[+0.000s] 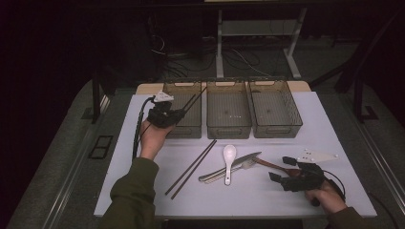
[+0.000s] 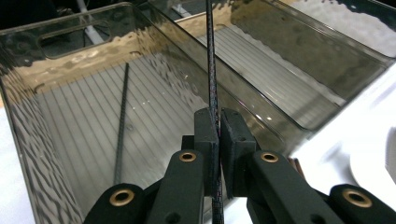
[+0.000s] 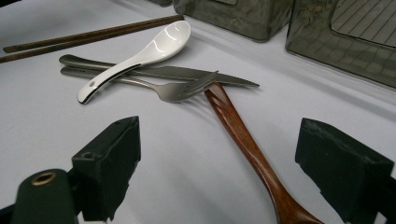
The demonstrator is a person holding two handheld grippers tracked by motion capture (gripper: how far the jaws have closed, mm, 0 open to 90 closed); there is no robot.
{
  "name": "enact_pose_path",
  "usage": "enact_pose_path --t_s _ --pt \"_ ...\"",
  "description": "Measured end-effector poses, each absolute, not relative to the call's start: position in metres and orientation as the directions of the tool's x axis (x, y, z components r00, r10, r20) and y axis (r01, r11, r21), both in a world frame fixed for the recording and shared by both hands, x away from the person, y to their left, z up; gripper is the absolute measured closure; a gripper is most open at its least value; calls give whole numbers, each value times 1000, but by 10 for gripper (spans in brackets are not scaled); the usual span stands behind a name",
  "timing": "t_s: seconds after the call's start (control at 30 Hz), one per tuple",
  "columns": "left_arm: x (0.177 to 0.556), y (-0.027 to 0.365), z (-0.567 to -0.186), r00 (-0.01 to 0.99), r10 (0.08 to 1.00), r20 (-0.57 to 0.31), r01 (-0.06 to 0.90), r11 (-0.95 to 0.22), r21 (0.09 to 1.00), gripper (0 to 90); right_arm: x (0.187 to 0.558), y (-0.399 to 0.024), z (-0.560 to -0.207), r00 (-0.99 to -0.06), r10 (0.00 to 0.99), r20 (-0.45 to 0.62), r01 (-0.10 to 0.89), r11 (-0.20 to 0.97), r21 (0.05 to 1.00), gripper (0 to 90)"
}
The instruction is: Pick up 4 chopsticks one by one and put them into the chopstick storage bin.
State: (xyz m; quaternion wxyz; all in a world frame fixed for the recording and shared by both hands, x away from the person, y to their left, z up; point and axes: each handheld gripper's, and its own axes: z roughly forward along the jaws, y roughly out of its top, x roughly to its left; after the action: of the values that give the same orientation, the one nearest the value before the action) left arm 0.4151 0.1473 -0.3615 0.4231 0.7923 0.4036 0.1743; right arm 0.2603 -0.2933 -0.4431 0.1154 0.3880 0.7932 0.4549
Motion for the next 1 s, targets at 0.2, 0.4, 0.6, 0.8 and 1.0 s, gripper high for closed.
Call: enact_pose_path --t_s 0.2,0.4,0.6,0.8,1.0 --pt "433 146 -358 596 801 -61 503 -313 806 847 260 -294 -443 -674 719 171 509 285 812 139" --pt "450 146 -356 587 808 -45 507 -324 799 847 260 -294 -443 -675 717 174 509 282 813 139" --pt "465 146 -355 581 813 -37 504 -324 801 847 260 -294 -443 -677 715 174 508 283 814 139" --pt "475 148 -364 567 824 -23 524 -339 781 847 260 -294 -442 -677 715 176 509 282 813 139" --pt "482 149 -377 550 835 -17 563 -356 745 847 259 -294 -442 -679 713 177 509 283 813 139"
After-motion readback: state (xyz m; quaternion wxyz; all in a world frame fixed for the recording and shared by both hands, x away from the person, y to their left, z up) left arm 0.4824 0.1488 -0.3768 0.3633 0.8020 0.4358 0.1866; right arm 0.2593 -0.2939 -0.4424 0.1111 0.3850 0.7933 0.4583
